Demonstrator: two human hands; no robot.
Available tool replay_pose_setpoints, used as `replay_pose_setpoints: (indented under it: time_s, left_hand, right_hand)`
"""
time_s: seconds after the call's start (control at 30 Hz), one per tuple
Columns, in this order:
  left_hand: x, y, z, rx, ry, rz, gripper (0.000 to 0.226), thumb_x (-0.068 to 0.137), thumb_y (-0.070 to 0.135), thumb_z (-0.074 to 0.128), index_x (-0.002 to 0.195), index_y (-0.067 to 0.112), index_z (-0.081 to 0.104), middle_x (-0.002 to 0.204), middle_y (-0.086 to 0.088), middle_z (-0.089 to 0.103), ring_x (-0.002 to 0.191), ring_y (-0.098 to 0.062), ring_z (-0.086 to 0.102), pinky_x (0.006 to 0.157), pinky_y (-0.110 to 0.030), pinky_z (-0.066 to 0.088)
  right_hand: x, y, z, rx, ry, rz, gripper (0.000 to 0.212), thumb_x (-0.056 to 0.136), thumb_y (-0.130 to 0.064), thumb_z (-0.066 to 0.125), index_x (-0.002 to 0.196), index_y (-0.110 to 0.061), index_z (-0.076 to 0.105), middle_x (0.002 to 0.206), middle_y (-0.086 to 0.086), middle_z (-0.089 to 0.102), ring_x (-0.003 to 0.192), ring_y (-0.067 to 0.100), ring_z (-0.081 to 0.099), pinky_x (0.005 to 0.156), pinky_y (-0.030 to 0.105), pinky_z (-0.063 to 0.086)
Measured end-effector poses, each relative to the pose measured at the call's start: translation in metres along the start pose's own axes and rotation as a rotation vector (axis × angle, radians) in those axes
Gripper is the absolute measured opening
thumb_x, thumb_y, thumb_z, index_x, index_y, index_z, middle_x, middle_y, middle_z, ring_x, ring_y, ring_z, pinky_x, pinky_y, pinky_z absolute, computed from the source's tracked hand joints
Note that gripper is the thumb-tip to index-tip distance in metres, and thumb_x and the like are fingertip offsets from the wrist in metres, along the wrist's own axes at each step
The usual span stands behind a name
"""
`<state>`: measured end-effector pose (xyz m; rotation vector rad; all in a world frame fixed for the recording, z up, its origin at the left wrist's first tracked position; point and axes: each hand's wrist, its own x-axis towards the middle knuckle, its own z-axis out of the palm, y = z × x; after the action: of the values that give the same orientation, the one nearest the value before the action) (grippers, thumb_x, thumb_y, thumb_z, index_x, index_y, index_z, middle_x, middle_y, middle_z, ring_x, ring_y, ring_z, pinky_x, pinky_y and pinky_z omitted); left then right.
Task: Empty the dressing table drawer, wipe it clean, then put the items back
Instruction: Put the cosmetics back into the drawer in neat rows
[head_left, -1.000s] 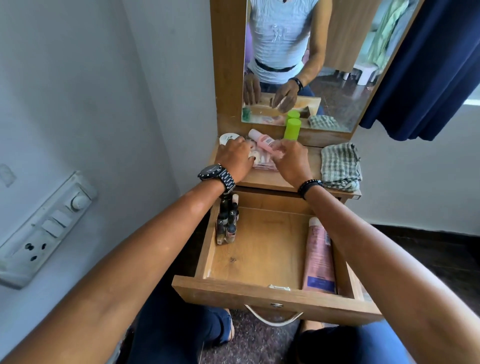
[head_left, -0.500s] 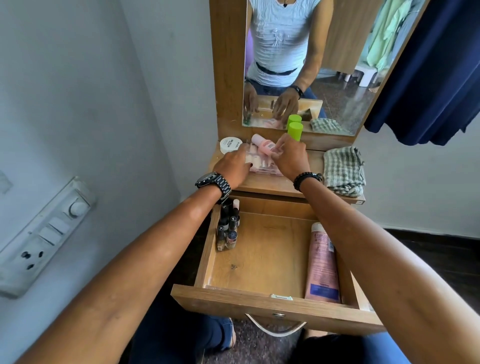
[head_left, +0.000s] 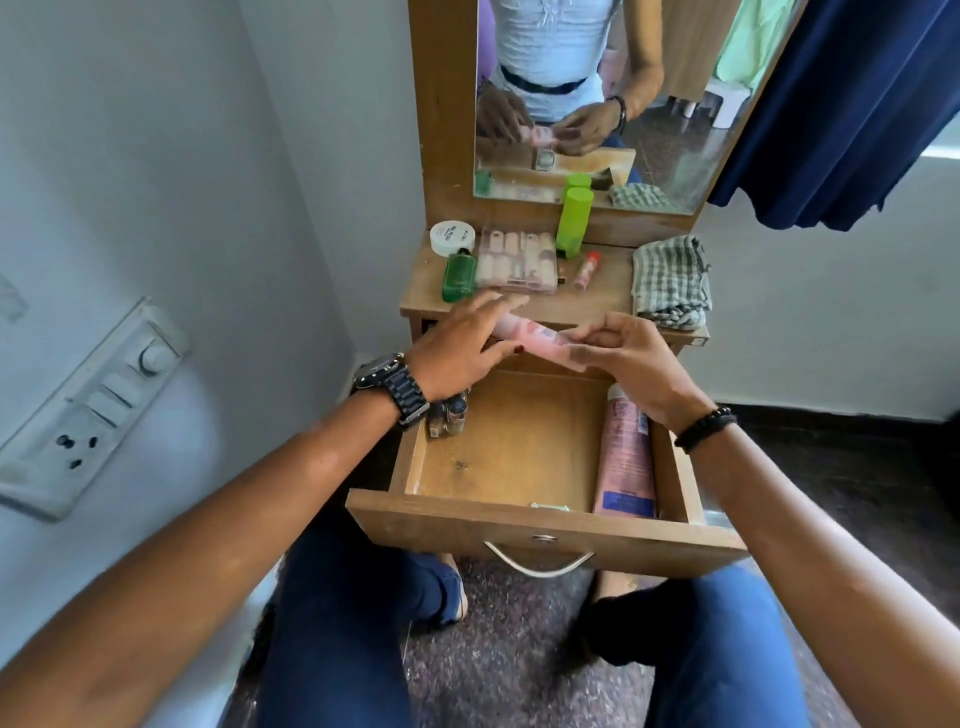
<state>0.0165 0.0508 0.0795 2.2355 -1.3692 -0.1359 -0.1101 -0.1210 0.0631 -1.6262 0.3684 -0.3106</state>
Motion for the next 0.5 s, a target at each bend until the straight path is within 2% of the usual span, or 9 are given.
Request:
replay_pose_setpoints:
  time_s: [0.07,0.13,0.2,0.3,0.37,0.43,0.5]
  left_hand:
    - [-0.019,0.003,0.007,-0.142,-0.110,-0.051,0.054,0.089,0.021,0.058,0.139,0.020,0.037,0.127,-0.003,0.056,0.110,-0.012,0.053,0.094,-0.032,0.045]
    - [-0.035,0.005,0.020,-0.217,-0.188,-0.100,0.048,0.087,0.017,0.060,0.133,0.019,0.045,0.112,0.001,0.062,0.091,-0.006,0.057,0.082,-0.024,0.048]
    - [-0.045,0.003,0.036,-0.208,-0.266,-0.138,0.042,0.085,0.020,0.063,0.126,0.020,0.052,0.110,0.001,0.062,0.095,-0.007,0.056,0.084,-0.023,0.044]
    - [-0.052,-0.002,0.059,-0.144,-0.409,-0.173,0.036,0.083,0.027,0.065,0.118,0.021,0.058,0.111,-0.001,0.063,0.101,-0.013,0.056,0.089,-0.029,0.045]
    - [-0.051,-0.005,0.072,-0.065,-0.480,-0.152,0.033,0.083,0.029,0.064,0.114,0.019,0.060,0.110,-0.002,0.064,0.102,-0.016,0.058,0.088,-0.032,0.047]
    - [-0.048,-0.005,0.080,0.005,-0.538,-0.135,0.031,0.084,0.030,0.064,0.112,0.017,0.060,0.107,-0.002,0.065,0.098,-0.016,0.058,0.083,-0.030,0.048]
    - [-0.044,-0.004,0.086,0.046,-0.587,-0.128,0.033,0.083,0.032,0.065,0.112,0.016,0.061,0.104,-0.002,0.065,0.092,-0.014,0.056,0.081,-0.030,0.049]
  right_hand:
    - [-0.013,0.013,-0.007,0.027,-0.097,0.062,0.018,0.075,0.007,0.069,0.080,-0.009,0.062,0.091,0.005,0.073,0.085,0.012,0.069,0.072,0.018,0.055]
    - [-0.025,0.028,-0.011,0.010,-0.182,0.137,0.020,0.075,0.011,0.067,0.082,-0.007,0.062,0.093,0.007,0.072,0.086,0.012,0.069,0.072,0.018,0.054]
    - [-0.034,0.042,-0.011,-0.046,-0.254,0.198,0.021,0.075,0.012,0.067,0.085,-0.006,0.062,0.090,0.004,0.073,0.082,0.009,0.069,0.071,0.017,0.053]
    - [-0.046,0.056,-0.007,-0.254,-0.334,0.258,0.022,0.075,0.010,0.069,0.088,-0.005,0.061,0.072,-0.010,0.070,0.068,0.000,0.063,0.065,0.014,0.049]
    - [-0.048,0.065,-0.002,-0.407,-0.359,0.260,0.024,0.072,0.005,0.074,0.092,-0.002,0.062,0.079,-0.007,0.069,0.073,0.006,0.063,0.071,0.021,0.051]
    - [-0.048,0.069,0.004,-0.577,-0.394,0.257,0.029,0.070,0.000,0.078,0.095,-0.001,0.063,0.092,0.003,0.069,0.082,0.018,0.066,0.080,0.032,0.054]
    - [-0.045,0.070,0.009,-0.720,-0.435,0.263,0.032,0.070,-0.005,0.079,0.098,-0.005,0.064,0.097,0.005,0.069,0.088,0.022,0.068,0.082,0.035,0.055]
